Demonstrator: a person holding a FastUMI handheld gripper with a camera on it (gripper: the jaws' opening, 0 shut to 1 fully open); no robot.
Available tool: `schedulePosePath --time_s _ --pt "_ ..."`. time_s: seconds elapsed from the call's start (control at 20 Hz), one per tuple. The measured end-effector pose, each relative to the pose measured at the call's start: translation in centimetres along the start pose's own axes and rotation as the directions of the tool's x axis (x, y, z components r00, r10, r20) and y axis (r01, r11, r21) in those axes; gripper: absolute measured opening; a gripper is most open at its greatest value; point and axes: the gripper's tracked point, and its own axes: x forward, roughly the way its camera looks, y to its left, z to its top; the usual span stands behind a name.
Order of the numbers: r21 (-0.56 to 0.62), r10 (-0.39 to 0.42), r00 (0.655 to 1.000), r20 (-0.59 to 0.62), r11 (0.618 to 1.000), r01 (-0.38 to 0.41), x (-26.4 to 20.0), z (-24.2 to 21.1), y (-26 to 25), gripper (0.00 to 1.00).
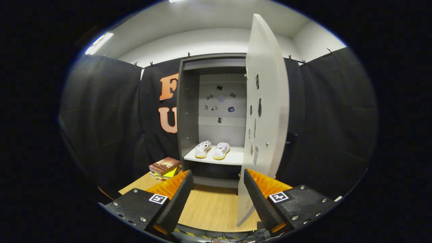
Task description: Open the shoe cabinet door, grab the shoes and put them into the shoe cabinet, then close the shoe cabinet door.
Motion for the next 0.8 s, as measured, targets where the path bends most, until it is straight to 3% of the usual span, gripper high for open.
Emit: schedulePosePath --time_s 0.25,0.5,0.6,0.8 --pt "0.025 -0.144 0.99 0.007 0.989 0.144 -1.6 -1.1 -8.1 0.93" --pt "0.027 -0.219 0.976 -0.015 0.975 0.22 0.9 -2.9 -14.3 0.93" --pt "0.023 -0.213 0.977 -0.017 0.977 0.213 2.6 -3.0 -15.5 0.93" --pt "0.025 -0.126 0.992 -0.025 0.992 0.126 4.3 -3.4 -15.2 0.93"
